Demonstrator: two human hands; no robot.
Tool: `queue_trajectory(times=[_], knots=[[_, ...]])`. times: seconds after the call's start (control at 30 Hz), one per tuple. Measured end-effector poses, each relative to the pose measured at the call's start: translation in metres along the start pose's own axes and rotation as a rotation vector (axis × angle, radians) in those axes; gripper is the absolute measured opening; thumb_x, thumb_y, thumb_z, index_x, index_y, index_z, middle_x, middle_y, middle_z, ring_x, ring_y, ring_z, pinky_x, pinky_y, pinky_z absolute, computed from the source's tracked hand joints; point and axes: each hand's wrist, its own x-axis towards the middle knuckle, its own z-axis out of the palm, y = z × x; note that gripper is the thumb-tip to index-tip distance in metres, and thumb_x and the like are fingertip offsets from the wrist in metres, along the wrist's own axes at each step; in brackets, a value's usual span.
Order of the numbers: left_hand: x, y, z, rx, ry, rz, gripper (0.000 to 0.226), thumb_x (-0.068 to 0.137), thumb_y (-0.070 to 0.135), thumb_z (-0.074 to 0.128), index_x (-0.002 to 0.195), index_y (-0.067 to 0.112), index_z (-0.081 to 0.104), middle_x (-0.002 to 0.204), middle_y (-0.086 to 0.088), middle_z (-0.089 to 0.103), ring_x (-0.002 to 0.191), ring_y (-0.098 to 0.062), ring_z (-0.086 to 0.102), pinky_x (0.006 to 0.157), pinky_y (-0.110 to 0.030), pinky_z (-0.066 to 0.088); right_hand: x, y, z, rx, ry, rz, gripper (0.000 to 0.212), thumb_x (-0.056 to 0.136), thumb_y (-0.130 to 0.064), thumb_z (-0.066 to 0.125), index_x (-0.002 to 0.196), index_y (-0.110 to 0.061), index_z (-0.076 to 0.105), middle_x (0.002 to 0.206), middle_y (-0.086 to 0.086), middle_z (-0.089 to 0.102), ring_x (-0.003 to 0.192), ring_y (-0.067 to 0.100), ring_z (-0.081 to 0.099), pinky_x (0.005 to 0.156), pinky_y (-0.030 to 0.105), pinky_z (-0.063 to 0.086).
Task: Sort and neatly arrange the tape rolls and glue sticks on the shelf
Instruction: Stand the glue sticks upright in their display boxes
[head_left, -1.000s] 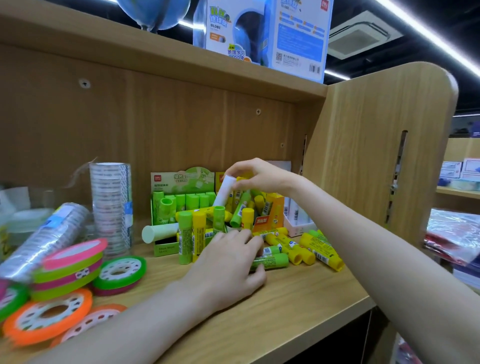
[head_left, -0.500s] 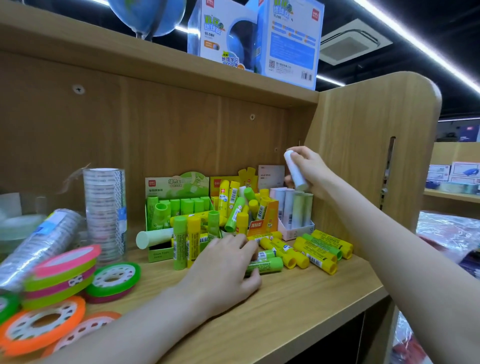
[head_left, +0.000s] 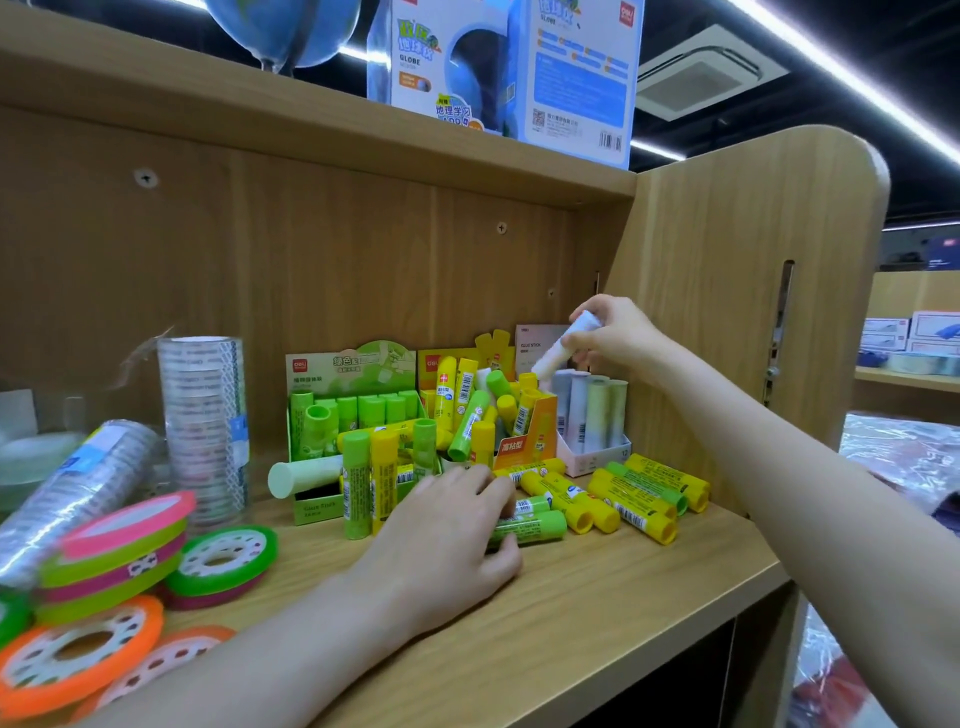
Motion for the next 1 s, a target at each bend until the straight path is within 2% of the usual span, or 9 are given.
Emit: queue_trajectory(times=[0.13, 0.27, 0.33, 0.4, 0.63, 0.73, 0.8, 0.9, 1.0], knots=[[-0.001, -0.001, 0.001, -0.026, 0.015, 0.002, 0.03, 0.092, 0.044, 0.035, 0.114, 0.026, 0.045, 0.11, 0.007, 0.046, 0.108, -0.011, 0.042, 0.091, -0.024, 0.034, 0.003, 0.003, 0.013, -0.157, 0.004, -0.066, 0.037, 0.081, -0.013, 0.071, 0.1, -0.014, 0.04, 0.096, 0.01, 0.059, 0.07, 0.016, 0.061, 0.047, 0.017, 0.044], [-0.001, -0.002, 0.002, -0.005, 0.017, 0.012, 0.061, 0.073, 0.056, 0.007, 0.111, 0.027, 0.046, 0.106, 0.009, 0.046, 0.105, -0.01, 0.043, 0.088, -0.024, 0.036, -0.001, 0.012, 0.025, -0.325, -0.041, -0.207, 0.039, 0.078, -0.013, 0.073, 0.098, -0.015, 0.039, 0.099, 0.007, 0.055, 0.077, 0.018, 0.05, 0.054, 0.02, 0.036], [-0.001, -0.003, 0.004, -0.007, 0.004, 0.001, 0.067, 0.067, 0.056, 0.003, 0.11, 0.027, 0.046, 0.105, 0.008, 0.047, 0.104, -0.011, 0.044, 0.088, -0.024, 0.037, -0.004, 0.015, 0.029, -0.348, -0.064, -0.276, 0.039, 0.078, -0.011, 0.073, 0.097, -0.015, 0.04, 0.1, 0.003, 0.053, 0.083, 0.02, 0.051, 0.059, 0.023, 0.036], [0.0, -0.004, 0.004, -0.014, 0.01, -0.001, 0.066, 0.067, 0.056, 0.003, 0.109, 0.027, 0.046, 0.105, 0.008, 0.047, 0.104, -0.01, 0.044, 0.088, -0.024, 0.037, -0.004, 0.018, 0.031, -0.353, -0.068, -0.287, 0.034, 0.078, -0.01, 0.073, 0.096, -0.014, 0.044, 0.099, 0.001, 0.052, 0.088, 0.021, 0.051, 0.067, 0.026, 0.037], [0.0, -0.003, 0.003, -0.003, -0.019, -0.002, 0.066, 0.068, 0.056, 0.005, 0.109, 0.027, 0.047, 0.105, 0.008, 0.047, 0.104, -0.011, 0.044, 0.089, -0.025, 0.038, 0.001, 0.029, 0.034, -0.354, -0.048, -0.256, 0.013, 0.079, -0.014, 0.072, 0.086, -0.007, 0.064, 0.091, 0.008, 0.061, 0.087, 0.019, 0.053, 0.071, 0.027, 0.039], [0.0, -0.002, 0.002, -0.007, -0.031, -0.006, 0.041, 0.086, 0.051, 0.026, 0.111, 0.025, 0.047, 0.108, 0.007, 0.047, 0.106, -0.011, 0.043, 0.091, -0.025, 0.037, 0.006, 0.029, 0.033, -0.427, -0.058, -0.243, 0.004, 0.085, -0.018, 0.067, 0.086, -0.014, 0.067, 0.1, 0.007, 0.064, 0.108, 0.025, 0.046, 0.088, 0.037, 0.039], [-0.001, -0.002, 0.002, -0.017, -0.029, -0.002, 0.032, 0.09, 0.046, 0.035, 0.112, 0.025, 0.047, 0.109, 0.007, 0.047, 0.107, -0.01, 0.043, 0.091, -0.025, 0.036, 0.008, 0.028, 0.033, -0.521, -0.067, -0.227, 0.01, 0.091, -0.017, 0.059, 0.095, -0.017, 0.068, 0.11, 0.005, 0.062, 0.117, 0.027, 0.037, 0.094, 0.044, 0.035], [0.0, -0.002, 0.001, -0.004, -0.023, 0.0, 0.047, 0.081, 0.052, 0.021, 0.11, 0.026, 0.047, 0.106, 0.008, 0.047, 0.105, -0.01, 0.044, 0.088, -0.024, 0.037, 0.008, 0.028, 0.035, -0.583, -0.058, -0.197, 0.029, 0.095, -0.003, 0.045, 0.104, -0.019, 0.067, 0.123, 0.006, 0.052, 0.122, 0.028, 0.032, 0.096, 0.047, 0.029], [-0.001, -0.002, 0.002, -0.003, -0.027, -0.015, 0.043, 0.085, 0.052, 0.025, 0.111, 0.026, 0.047, 0.107, 0.007, 0.047, 0.106, -0.011, 0.044, 0.089, -0.026, 0.037, 0.007, 0.021, 0.035, -0.62, -0.075, -0.169, 0.038, 0.092, 0.002, 0.039, 0.107, -0.019, 0.066, 0.127, 0.009, 0.042, 0.122, 0.029, 0.031, 0.099, 0.048, 0.028]])
